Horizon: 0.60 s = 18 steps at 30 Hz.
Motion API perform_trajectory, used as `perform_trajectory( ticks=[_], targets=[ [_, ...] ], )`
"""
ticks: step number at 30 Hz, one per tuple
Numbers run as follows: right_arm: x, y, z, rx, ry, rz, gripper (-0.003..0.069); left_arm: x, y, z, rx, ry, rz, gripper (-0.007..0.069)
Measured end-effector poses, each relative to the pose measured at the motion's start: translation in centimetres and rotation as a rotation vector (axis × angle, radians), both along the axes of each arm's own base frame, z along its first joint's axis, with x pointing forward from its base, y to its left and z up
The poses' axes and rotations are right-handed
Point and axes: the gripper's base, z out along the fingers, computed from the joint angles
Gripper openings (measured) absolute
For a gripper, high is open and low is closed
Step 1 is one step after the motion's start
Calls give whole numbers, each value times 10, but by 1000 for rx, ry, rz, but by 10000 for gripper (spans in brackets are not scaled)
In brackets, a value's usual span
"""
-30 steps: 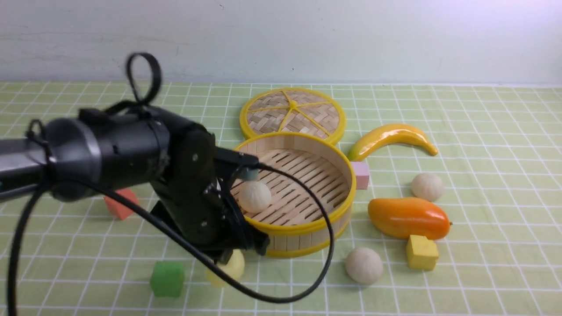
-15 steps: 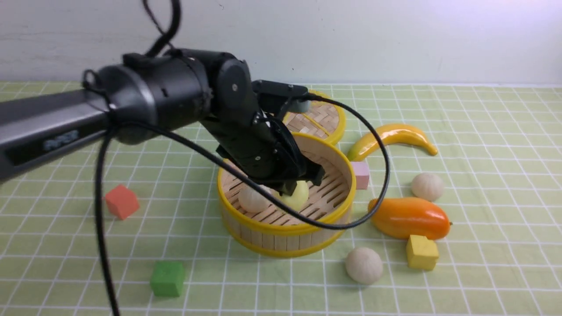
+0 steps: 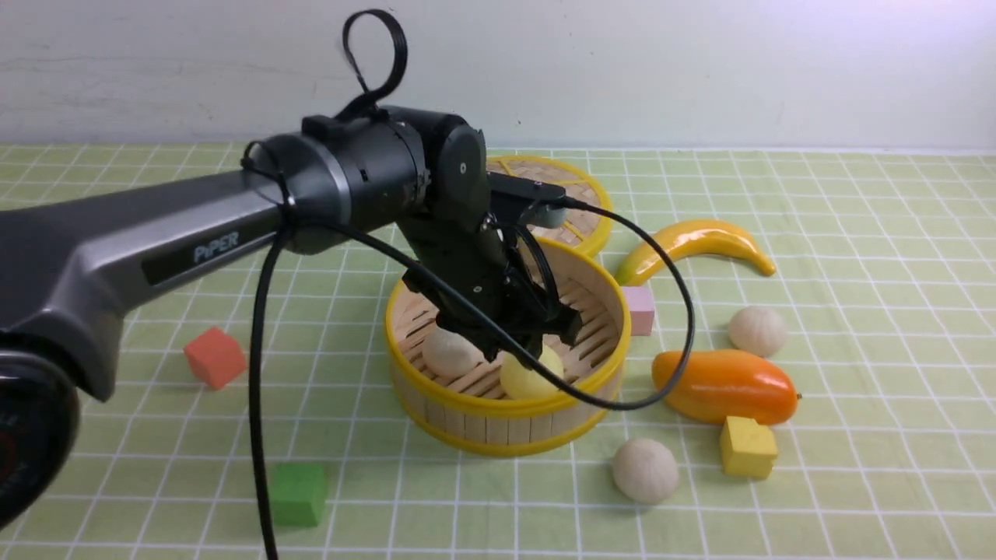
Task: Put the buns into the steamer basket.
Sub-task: Use the left arm to put the steamed stuffed bun into the steamer, then use the right arm to grab a steamed stuffed bun
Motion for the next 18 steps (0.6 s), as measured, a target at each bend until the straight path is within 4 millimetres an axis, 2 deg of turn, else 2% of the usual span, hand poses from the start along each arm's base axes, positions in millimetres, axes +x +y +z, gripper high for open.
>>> perform_trajectory(
  ticks=[2,4,5,6,7,8,9,11,12,17,18],
  targets=[
    [0,0,0,0,0,0,239,-9,6,30,-28,-53,-1,283],
    [0,0,0,0,0,0,239,-27,17,71,-81,-141,2,178],
    [0,0,0,0,0,0,239,-33,21,80,-98,-165,5,142],
    [0,0,0,0,0,0,239,-50,32,105,-145,-227,10,52],
    [0,0,0,0,0,0,239,-50,32,102,-146,-223,11,52],
    [0,0,0,0,0,0,239,-70,43,119,-201,-274,21,-13],
    [0,0,0,0,0,0,239,-85,52,131,-242,-313,26,-13],
    [0,0,0,0,0,0,239,-111,67,138,-305,-365,38,-13],
    [0,0,0,0,0,0,239,-137,82,132,-361,-410,52,-13],
    [0,0,0,0,0,0,239,-214,134,113,-545,-587,126,-13],
    [0,0,0,0,0,0,239,-227,143,104,-571,-610,146,-13]
  ],
)
